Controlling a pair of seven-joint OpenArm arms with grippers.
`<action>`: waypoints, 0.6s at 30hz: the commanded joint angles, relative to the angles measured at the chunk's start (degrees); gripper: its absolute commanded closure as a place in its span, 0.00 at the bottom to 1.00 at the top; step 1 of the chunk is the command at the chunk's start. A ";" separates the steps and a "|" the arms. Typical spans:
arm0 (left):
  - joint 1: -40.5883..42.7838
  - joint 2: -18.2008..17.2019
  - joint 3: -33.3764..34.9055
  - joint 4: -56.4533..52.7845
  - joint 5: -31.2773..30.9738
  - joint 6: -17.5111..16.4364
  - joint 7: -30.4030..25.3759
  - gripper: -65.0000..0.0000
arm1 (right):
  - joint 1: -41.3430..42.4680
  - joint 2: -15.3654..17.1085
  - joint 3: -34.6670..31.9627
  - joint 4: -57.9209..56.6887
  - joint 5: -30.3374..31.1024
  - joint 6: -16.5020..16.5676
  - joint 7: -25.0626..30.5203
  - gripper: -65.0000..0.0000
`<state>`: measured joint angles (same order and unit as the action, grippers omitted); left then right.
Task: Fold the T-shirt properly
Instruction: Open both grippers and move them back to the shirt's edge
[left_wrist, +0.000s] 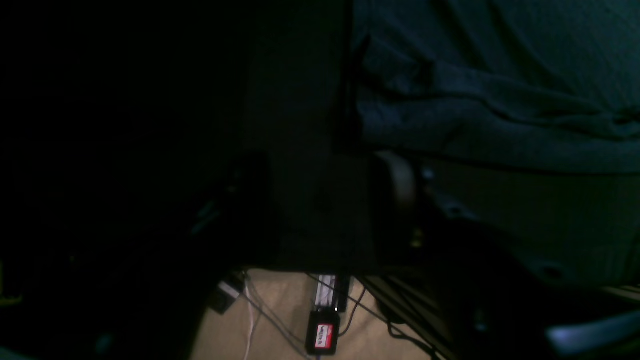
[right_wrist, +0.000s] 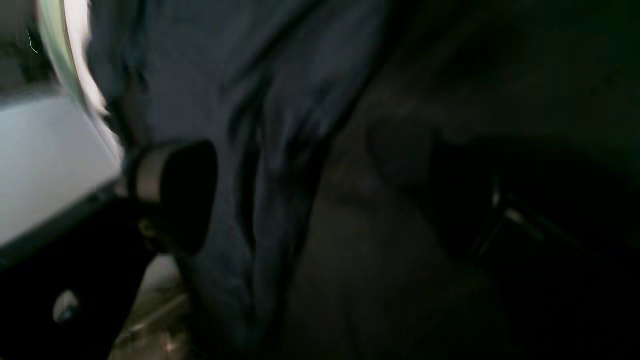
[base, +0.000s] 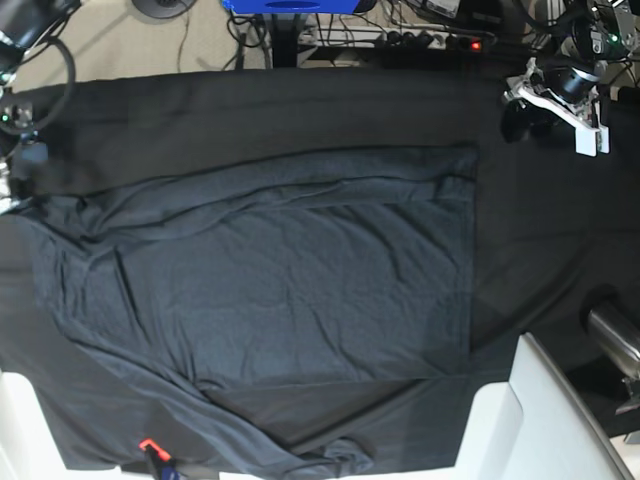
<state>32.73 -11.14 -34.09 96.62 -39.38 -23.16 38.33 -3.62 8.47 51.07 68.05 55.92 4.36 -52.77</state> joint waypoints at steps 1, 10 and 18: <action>0.37 -0.69 -0.42 0.83 -0.93 -0.45 -1.18 0.44 | 1.46 1.68 -0.39 -1.19 2.32 0.78 0.33 0.00; 0.90 -0.60 -0.42 0.74 -0.93 -0.45 -1.10 0.44 | 9.02 8.72 -0.48 -18.51 3.38 8.08 2.71 0.00; 1.25 -0.60 -0.51 0.74 -0.93 -0.45 -1.18 0.44 | 10.25 11.44 -0.56 -27.92 3.38 8.08 9.04 0.00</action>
<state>33.56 -10.96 -34.09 96.57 -39.44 -23.18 38.28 6.63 18.96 50.50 39.99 60.64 13.13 -44.29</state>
